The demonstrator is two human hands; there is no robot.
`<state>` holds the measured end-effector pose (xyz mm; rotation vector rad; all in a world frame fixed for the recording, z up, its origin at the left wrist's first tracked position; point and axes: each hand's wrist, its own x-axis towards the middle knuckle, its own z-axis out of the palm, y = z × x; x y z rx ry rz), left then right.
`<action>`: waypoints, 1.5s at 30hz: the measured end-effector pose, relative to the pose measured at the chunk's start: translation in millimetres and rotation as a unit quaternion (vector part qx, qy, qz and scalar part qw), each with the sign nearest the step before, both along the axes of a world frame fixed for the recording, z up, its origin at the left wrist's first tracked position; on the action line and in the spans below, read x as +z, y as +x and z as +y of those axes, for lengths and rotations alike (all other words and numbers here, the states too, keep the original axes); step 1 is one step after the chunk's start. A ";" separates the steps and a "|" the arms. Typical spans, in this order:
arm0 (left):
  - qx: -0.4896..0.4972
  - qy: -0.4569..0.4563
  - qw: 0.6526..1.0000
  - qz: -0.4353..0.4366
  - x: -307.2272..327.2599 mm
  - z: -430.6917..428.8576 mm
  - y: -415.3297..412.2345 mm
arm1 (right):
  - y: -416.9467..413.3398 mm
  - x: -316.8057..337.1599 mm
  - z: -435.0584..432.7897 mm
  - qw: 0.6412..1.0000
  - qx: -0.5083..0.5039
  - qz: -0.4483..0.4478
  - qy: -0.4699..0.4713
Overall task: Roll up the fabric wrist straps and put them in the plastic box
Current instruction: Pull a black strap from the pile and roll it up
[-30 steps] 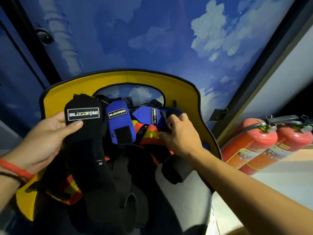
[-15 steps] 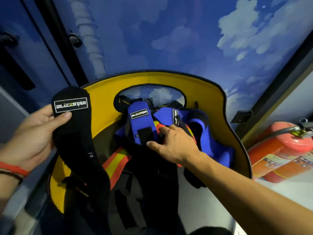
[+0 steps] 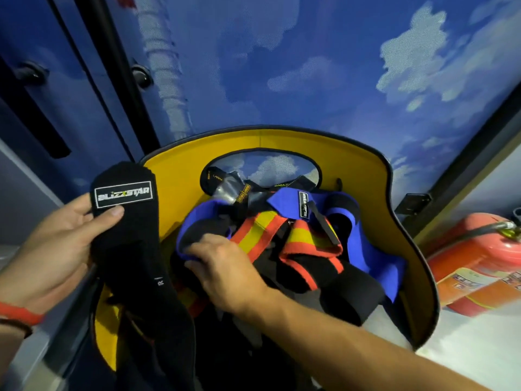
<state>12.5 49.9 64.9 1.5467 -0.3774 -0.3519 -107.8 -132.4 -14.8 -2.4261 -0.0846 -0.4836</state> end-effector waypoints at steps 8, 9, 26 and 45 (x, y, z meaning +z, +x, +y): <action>-0.014 0.006 0.999 0.034 -5.8 12.1 5.0 | 7.3 -9.6 1.4 0.994 -0.047 0.095 0.024; -0.012 0.010 0.999 0.036 -6.2 11.7 4.5 | 6.7 -6.6 -6.8 0.993 -0.046 0.109 0.014; -0.041 0.026 0.998 0.047 -12.9 5.9 2.2 | -7.0 -12.5 -97.0 0.904 -0.266 0.257 -0.213; -0.069 0.037 0.996 0.037 -7.4 14.1 -0.4 | -3.7 -27.5 -96.7 0.939 -0.276 0.190 -0.082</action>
